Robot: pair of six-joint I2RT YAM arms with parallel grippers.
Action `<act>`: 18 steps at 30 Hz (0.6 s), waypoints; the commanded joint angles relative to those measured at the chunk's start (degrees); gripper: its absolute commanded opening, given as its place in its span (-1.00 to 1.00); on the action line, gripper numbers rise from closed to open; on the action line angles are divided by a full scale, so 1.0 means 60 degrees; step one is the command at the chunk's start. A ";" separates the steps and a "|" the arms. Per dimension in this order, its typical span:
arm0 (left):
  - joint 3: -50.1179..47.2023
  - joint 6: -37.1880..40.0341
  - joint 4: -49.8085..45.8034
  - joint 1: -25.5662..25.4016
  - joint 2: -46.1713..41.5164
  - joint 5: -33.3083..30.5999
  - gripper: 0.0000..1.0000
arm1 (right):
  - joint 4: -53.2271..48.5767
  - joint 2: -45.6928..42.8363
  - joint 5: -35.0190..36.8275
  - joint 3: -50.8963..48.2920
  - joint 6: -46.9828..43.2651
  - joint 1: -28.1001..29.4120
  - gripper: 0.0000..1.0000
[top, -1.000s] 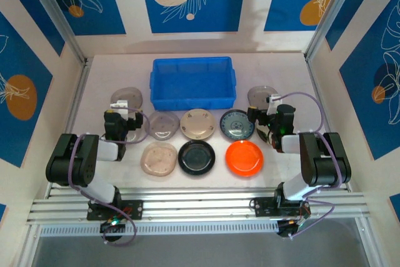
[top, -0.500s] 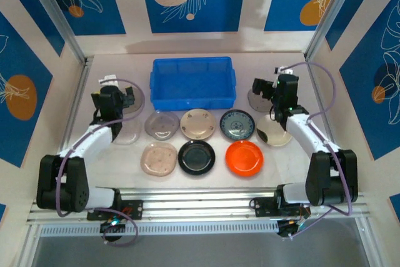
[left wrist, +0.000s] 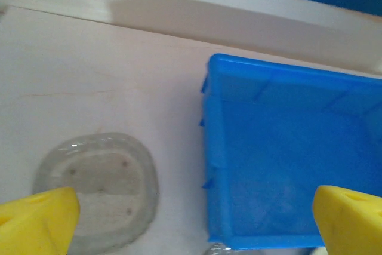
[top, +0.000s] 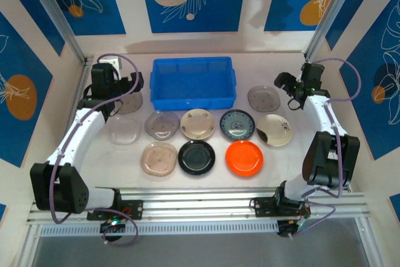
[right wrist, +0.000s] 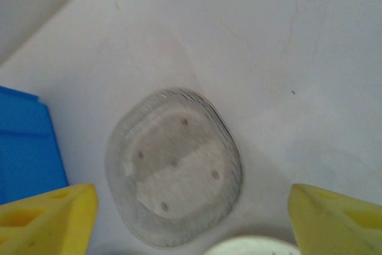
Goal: Place the plates into the plastic bin on the countertop
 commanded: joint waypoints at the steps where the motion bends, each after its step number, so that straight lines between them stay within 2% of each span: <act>1: -0.0001 -0.1269 0.0368 0.0113 -0.0177 0.1337 1.00 | -0.0513 0.0277 -0.0720 0.0038 0.0157 -0.0143 0.36; 3: 0.0693 -0.1312 -0.0285 0.0132 0.0339 0.2179 0.99 | -0.0178 0.0366 -0.0867 -0.0251 0.0236 -0.0240 0.17; 5: 0.0537 -0.1287 0.0358 0.0096 0.0461 0.2908 0.99 | 0.0007 0.0542 -0.1141 -0.0398 0.0322 -0.0362 0.08; 7: 0.0280 -0.1398 0.0910 0.0100 0.0370 0.3281 1.00 | 0.0040 0.0773 -0.1174 -0.0395 0.0297 -0.0427 -0.13; 18: 0.2010 -0.1011 -0.1083 -0.0212 0.1965 0.3853 0.96 | -0.0329 0.1854 -0.0979 0.0087 0.0208 -0.0429 -0.14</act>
